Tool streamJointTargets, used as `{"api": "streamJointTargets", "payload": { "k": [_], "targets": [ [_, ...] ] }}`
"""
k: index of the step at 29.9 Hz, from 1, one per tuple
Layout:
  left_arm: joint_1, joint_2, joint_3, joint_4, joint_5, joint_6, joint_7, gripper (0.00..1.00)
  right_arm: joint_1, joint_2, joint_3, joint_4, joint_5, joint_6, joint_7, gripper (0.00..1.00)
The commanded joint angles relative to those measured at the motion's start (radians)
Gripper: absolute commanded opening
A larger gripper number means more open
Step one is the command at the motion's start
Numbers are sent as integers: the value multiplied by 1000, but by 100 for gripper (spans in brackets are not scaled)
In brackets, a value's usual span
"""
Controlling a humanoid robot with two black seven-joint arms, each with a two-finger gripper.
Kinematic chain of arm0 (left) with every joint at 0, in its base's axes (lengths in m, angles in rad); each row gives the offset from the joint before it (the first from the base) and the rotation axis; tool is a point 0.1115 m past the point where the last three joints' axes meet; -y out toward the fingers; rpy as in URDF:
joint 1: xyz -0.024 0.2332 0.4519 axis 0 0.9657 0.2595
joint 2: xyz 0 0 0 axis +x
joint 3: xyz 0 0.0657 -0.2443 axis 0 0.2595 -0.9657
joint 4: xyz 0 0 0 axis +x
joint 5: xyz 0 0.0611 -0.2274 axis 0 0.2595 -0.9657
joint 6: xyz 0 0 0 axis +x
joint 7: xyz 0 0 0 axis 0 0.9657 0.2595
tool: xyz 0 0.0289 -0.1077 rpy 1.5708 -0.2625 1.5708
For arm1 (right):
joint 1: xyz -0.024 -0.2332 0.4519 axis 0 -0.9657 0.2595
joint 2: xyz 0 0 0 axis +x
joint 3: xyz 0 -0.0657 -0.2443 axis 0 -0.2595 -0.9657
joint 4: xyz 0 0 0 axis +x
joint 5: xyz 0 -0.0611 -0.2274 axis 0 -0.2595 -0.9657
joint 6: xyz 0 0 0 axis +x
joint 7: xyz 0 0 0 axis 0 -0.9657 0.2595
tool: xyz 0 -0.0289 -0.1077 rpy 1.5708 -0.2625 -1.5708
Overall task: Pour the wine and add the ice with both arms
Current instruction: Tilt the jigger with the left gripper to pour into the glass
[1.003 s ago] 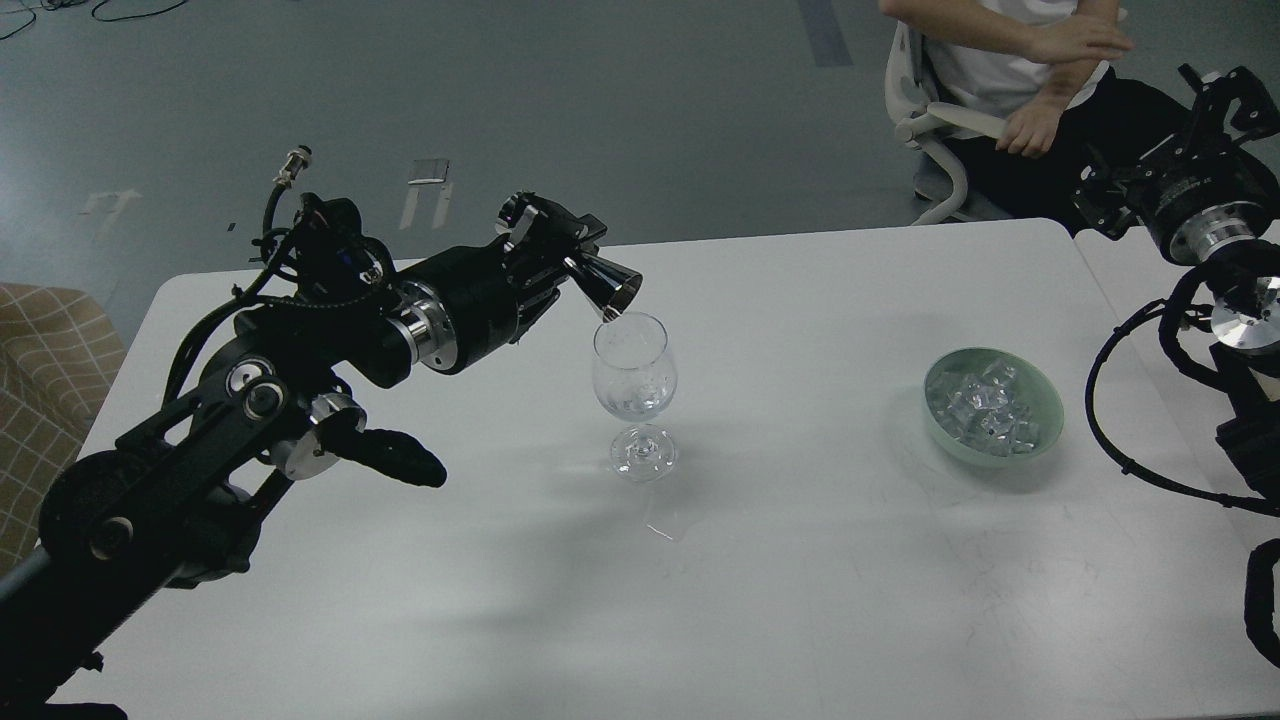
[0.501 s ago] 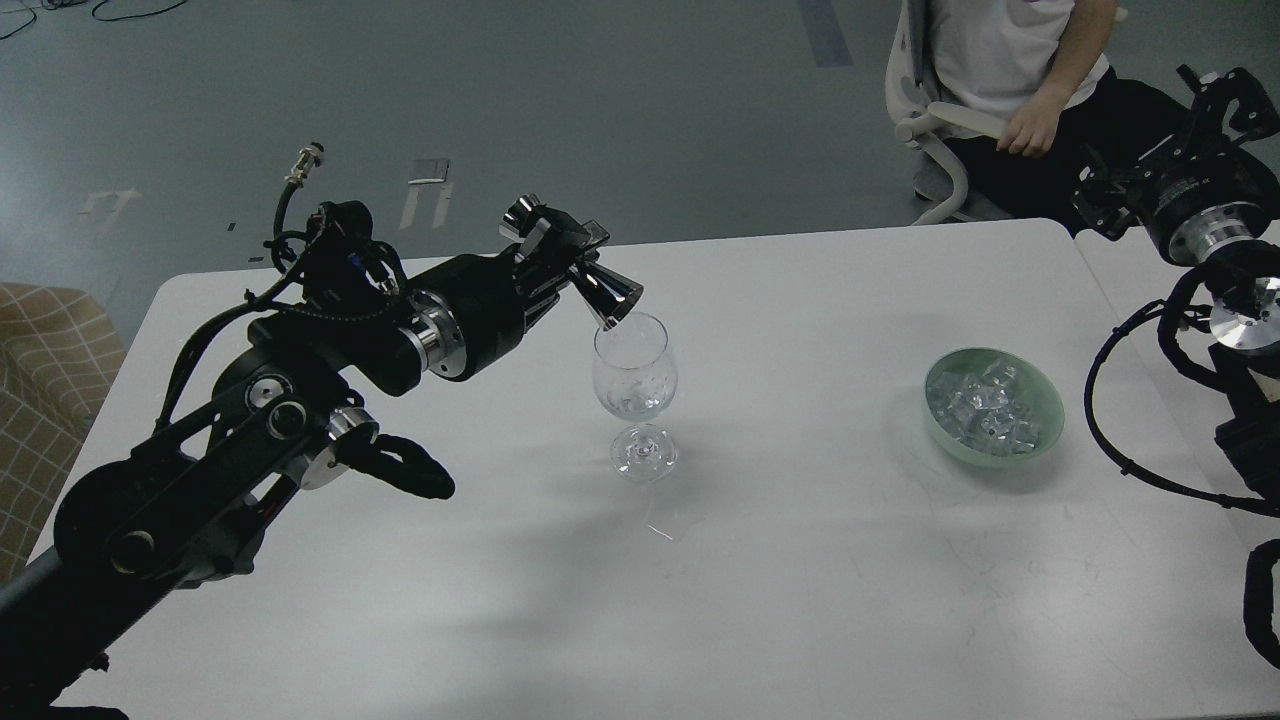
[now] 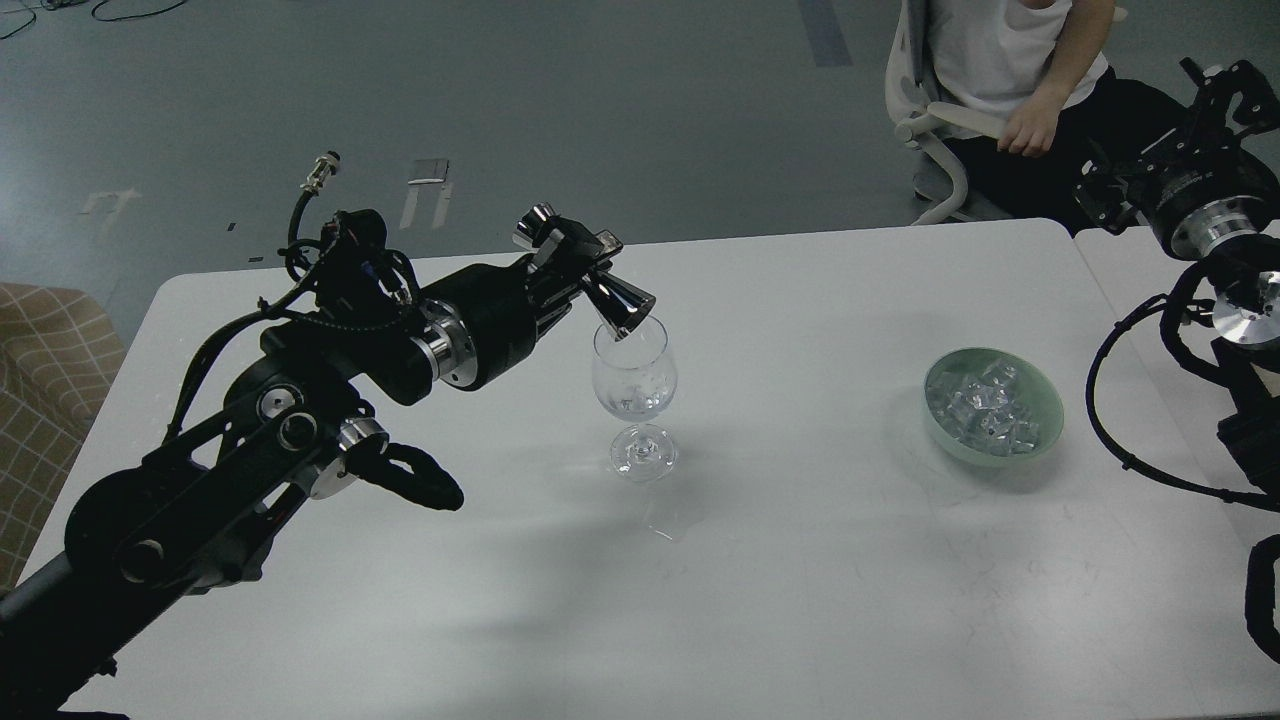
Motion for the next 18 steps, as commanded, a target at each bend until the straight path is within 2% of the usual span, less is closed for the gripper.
{"api": "streamJointTargets", "payload": {
  "k": [1,18],
  "targets": [
    [-4,0,3,0,14,0,0,0,1,6,-1,-1,0,-1,-1,100],
    [-3,2,-8,0,37,7,0,0,-2,-2,-11,1,0,2,-1,100]
  ]
}}
